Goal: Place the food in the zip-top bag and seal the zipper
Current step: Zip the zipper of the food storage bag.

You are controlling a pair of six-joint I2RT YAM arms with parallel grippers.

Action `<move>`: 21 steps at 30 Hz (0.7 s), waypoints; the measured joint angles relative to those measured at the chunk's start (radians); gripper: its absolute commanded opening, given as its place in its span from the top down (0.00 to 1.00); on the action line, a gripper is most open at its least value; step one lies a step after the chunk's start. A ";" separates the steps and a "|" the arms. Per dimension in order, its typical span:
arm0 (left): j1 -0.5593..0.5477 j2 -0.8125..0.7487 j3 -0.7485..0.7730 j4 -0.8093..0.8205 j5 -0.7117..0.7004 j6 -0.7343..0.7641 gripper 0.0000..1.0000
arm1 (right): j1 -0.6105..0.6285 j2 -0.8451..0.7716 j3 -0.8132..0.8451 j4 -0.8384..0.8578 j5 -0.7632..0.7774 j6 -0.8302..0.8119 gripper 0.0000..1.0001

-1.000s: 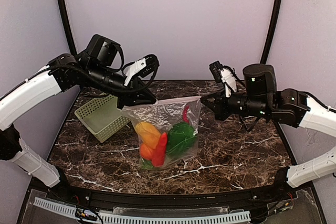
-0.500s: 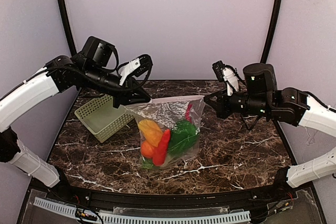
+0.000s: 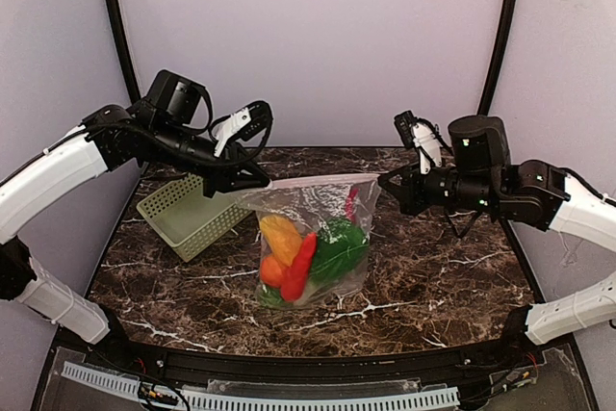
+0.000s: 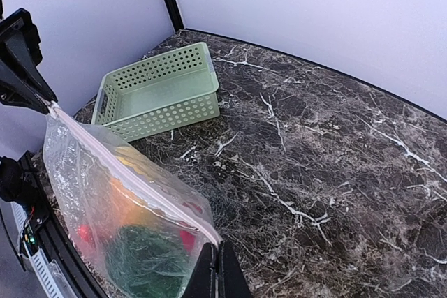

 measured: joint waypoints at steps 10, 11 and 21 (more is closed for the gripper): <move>0.042 -0.019 -0.033 0.011 0.018 0.000 0.99 | -0.029 -0.004 -0.007 -0.013 0.011 0.021 1.00; 0.045 -0.021 -0.037 0.013 0.018 0.000 0.99 | -0.030 -0.004 -0.007 -0.014 0.011 0.024 1.00; 0.080 -0.039 -0.061 0.018 0.026 0.000 0.99 | -0.056 -0.004 -0.008 -0.020 0.010 0.039 1.00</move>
